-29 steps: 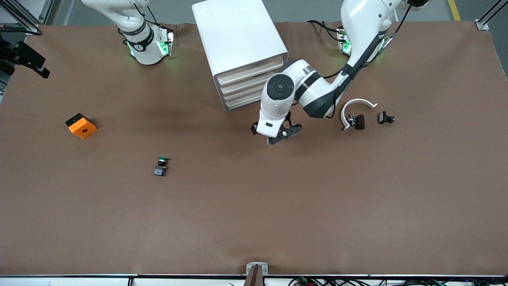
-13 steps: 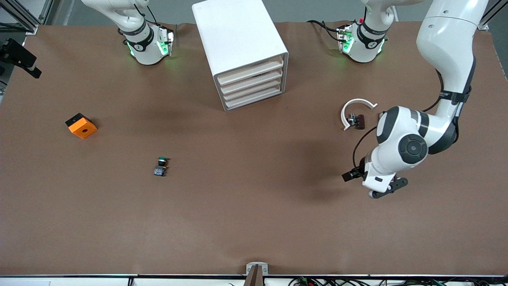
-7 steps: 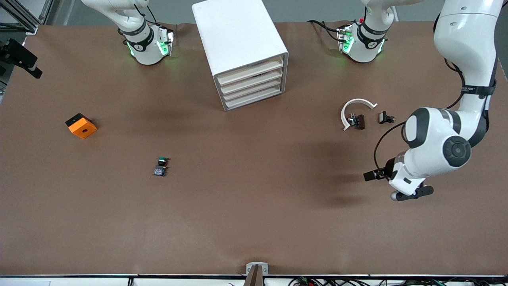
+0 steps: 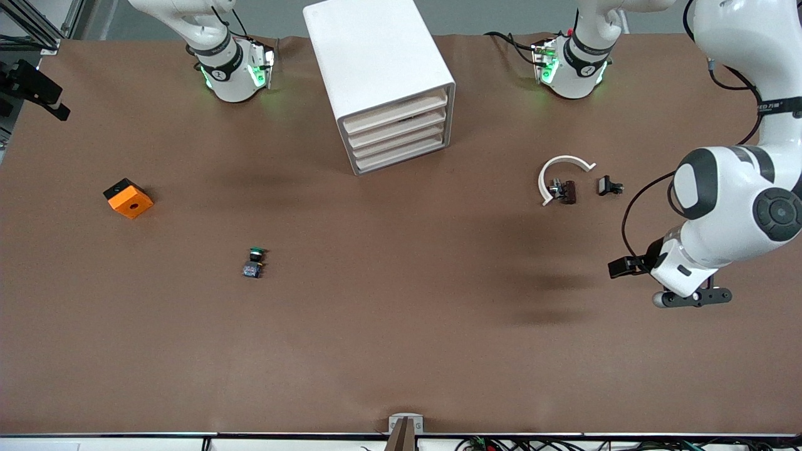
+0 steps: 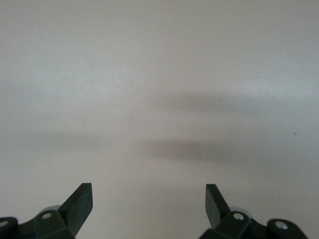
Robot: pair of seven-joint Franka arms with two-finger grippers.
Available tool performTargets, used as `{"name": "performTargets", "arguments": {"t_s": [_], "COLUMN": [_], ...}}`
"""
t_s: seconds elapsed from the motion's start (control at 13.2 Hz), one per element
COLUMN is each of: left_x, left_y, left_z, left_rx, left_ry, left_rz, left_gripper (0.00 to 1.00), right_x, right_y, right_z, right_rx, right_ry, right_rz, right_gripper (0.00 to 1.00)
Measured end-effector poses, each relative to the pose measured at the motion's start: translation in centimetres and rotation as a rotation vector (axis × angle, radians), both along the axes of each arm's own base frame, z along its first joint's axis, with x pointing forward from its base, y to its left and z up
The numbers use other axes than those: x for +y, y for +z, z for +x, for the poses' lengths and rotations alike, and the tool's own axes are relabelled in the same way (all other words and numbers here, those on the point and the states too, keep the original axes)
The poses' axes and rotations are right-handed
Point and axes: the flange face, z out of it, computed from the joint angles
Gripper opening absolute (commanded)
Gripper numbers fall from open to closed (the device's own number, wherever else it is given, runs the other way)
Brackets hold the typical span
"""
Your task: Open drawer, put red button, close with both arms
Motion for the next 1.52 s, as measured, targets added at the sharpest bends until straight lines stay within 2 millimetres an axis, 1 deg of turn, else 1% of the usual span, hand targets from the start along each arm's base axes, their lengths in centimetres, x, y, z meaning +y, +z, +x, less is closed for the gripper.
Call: {"name": "performTargets", "arguments": {"t_s": [0.15,0.23,0.53,0.68,0.91,1.06,1.29,1.52], "left_x": [-0.2,0.1,3.2,3.7,4.9,5.9,6.5,7.1], "left_y": [2.1,3.2,8.3,10.9,14.6,16.9,19.8,22.1], "left_z": [-0.2,-0.4,-1.4,-2.2,-3.9,-5.4,-7.5,-9.2], "left_rx": [-0.029,-0.046,-0.101,-0.127,-0.138,-0.128,-0.124,-0.131], "left_ry": [0.004,0.009,0.047,0.051,0.061,0.036,0.014,0.012], "left_rz": [-0.006,-0.008,-0.021,-0.031,-0.045,-0.052,-0.061,-0.031], "left_gripper": [1.00,1.00,1.00,1.00,1.00,1.00,1.00,1.00], "right_x": [0.0,0.0,0.0,0.0,0.0,0.0,0.1,0.2], "right_y": [0.0,0.0,-0.1,-0.2,-0.2,-0.3,-0.3,-0.3], "right_z": [0.0,0.0,-0.1,-0.1,-0.1,-0.1,-0.1,-0.1], "right_rx": [0.001,0.002,0.009,0.016,0.020,0.020,0.020,0.020], "right_ry": [0.000,0.000,0.000,0.000,0.000,0.000,0.001,0.002], "right_rz": [0.000,0.000,0.001,0.001,0.001,0.002,0.010,0.014], "right_gripper": [1.00,1.00,1.00,1.00,1.00,1.00,1.00,1.00]}}
